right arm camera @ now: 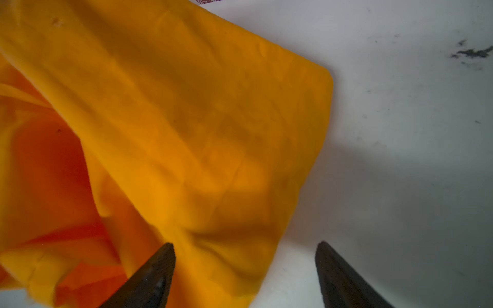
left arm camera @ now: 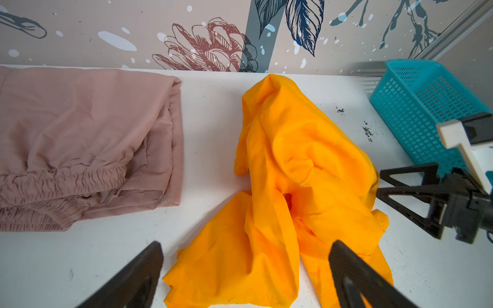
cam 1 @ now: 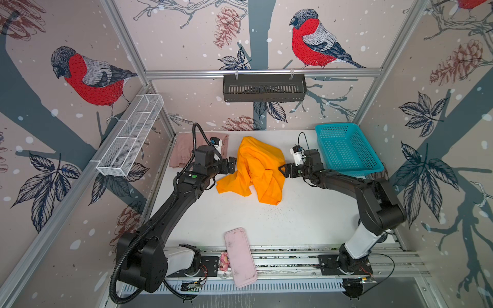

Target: Fold and stack the shorts

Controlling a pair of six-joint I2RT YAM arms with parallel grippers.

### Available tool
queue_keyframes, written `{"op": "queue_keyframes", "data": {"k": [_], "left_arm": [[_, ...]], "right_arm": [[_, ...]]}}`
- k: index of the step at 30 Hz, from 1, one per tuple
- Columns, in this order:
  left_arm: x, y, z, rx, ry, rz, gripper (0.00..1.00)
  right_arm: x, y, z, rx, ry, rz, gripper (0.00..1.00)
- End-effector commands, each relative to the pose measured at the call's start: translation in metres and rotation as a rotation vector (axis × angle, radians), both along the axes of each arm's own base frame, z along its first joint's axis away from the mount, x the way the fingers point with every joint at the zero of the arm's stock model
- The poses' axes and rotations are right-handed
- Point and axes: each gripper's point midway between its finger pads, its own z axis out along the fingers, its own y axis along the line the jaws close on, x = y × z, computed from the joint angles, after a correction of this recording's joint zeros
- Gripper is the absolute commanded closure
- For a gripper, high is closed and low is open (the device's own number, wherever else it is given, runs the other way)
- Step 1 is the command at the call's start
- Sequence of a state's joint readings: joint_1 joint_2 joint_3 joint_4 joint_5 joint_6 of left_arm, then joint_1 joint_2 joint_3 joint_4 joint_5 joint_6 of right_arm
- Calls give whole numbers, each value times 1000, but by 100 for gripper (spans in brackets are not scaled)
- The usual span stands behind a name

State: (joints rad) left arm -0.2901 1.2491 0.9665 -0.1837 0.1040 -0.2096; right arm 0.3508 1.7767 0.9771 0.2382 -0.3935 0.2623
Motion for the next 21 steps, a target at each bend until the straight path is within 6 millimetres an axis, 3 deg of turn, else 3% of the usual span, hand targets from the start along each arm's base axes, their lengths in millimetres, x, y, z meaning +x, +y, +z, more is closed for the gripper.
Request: {"op": "queue_keyframes", "data": {"k": [1,4,5,9,12,14,16,18,21], "left_arm": [[0,1,2,4,-14,-2,3],[0,1,7,6,-21,1,3],[-1,2,8,8,-21,1,3],[-3,1,16,-2,-39,-5,3],[-4,0,20,-9,-48,-9,3],[-3,1,20,-10,-52,-7,3],[-3,1,20,-5,-54,-3,3],[-2,3,20,1,-56,6,3],[0,9,17,19,-51,34,3]], "right_arm": [[15,21,15,92,-47,70,38],[15,31,29,155,-63,120,93],[16,30,36,159,-76,123,97],[28,-4,79,129,-153,8,99],[33,-34,133,67,-261,-95,99],[28,-41,175,46,-350,-121,99],[19,-35,214,61,-429,-108,99],[9,-14,233,62,-468,-70,99],[-8,50,221,15,-465,57,98]]}}
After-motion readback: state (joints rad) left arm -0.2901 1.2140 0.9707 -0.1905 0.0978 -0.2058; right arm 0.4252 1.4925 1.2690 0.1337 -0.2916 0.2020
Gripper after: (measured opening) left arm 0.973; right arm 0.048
